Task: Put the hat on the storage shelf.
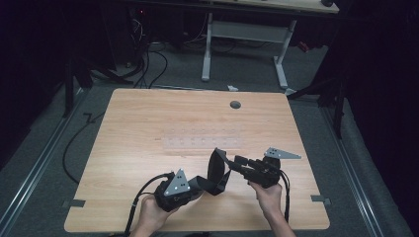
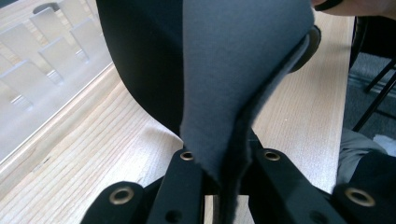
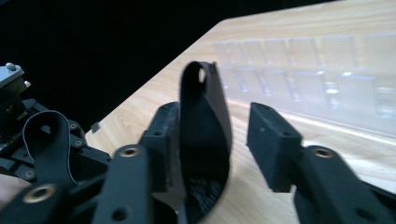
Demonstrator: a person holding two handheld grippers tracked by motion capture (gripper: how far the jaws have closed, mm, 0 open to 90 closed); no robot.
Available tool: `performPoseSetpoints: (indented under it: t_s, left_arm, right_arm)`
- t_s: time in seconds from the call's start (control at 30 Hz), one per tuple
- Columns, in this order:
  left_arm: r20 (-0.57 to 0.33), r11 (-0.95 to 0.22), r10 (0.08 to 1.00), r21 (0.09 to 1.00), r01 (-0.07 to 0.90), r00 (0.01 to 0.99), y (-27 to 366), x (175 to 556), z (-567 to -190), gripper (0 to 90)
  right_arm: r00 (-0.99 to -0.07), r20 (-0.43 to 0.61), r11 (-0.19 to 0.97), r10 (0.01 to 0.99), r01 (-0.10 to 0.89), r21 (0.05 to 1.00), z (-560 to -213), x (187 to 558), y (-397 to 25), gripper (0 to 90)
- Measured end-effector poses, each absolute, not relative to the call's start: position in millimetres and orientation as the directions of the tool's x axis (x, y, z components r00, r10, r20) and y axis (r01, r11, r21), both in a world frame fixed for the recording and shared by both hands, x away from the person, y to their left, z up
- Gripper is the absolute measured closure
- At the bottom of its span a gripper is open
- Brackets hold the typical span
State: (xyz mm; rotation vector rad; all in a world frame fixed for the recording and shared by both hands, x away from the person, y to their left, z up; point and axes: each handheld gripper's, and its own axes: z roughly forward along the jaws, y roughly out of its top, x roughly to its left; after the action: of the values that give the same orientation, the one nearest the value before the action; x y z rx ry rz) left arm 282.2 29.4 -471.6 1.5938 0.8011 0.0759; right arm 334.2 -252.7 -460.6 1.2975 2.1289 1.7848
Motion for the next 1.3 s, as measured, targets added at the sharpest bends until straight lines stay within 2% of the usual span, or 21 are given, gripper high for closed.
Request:
performPoseSetpoints:
  t_s: [0.2,0.23,0.53,0.97,1.3]
  left_arm:
    - [-0.43,0.089,0.535,0.885,0.458,0.727,38.4,286.9,-467.9,85.9]
    - [-0.436,0.103,0.541,0.883,0.458,0.719,41.8,289.4,-466.7,85.9]
    - [-0.455,0.156,0.564,0.878,0.452,0.689,51.5,298.4,-461.0,85.8]
    - [-0.486,0.222,0.586,0.866,0.448,0.648,63.8,312.9,-453.4,85.6]
    - [-0.518,0.29,0.605,0.85,0.439,0.605,73.6,328.3,-450.7,85.6]
  right_arm:
    - [-0.595,0.381,-0.006,0.708,0.534,0.845,-470.3,329.9,-266.7,45.0]
    - [-0.568,0.335,0.032,0.752,0.539,0.841,-479.3,329.7,-270.4,44.2]
    - [-0.455,0.151,0.184,0.877,0.61,0.771,-518.4,330.7,-275.6,45.8]
    - [-0.402,-0.021,0.288,0.915,0.618,0.731,-530.6,331.8,-272.2,44.9]
    - [-0.393,-0.022,0.284,0.919,0.623,0.729,-530.9,333.5,-272.9,40.7]
